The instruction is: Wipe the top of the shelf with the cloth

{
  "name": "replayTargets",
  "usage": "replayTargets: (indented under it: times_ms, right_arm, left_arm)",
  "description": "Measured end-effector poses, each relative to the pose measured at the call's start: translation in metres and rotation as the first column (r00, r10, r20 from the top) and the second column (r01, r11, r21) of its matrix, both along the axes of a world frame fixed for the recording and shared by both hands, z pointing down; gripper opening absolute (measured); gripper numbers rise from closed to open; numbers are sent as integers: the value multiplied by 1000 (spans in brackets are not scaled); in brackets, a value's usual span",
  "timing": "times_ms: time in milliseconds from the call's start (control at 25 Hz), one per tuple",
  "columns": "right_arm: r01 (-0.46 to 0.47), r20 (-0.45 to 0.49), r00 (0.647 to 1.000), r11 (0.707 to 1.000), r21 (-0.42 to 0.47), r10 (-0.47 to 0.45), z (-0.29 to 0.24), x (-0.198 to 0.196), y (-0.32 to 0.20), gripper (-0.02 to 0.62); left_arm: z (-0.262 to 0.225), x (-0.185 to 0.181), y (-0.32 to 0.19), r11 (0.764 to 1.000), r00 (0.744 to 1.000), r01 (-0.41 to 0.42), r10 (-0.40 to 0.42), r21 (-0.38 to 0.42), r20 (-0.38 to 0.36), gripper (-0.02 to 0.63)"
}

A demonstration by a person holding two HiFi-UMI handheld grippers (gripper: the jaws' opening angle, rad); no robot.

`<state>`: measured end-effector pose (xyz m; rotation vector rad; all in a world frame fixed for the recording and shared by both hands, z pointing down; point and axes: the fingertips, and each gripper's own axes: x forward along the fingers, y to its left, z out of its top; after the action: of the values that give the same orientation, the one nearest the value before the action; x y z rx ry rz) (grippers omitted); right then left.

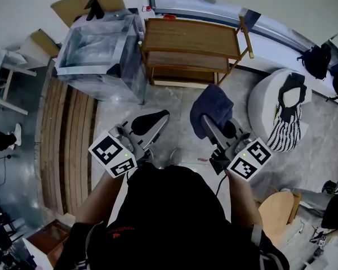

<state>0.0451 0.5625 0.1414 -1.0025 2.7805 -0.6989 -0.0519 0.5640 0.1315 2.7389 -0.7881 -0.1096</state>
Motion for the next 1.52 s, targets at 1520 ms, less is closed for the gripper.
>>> replayTargets:
  times_ms: [1520]
  right_arm:
    - [13,-11,1000,997,-79,-14,52,27,-133,57]
  left_arm:
    - [48,6,-149,998,999,47,-47,-49,6,20]
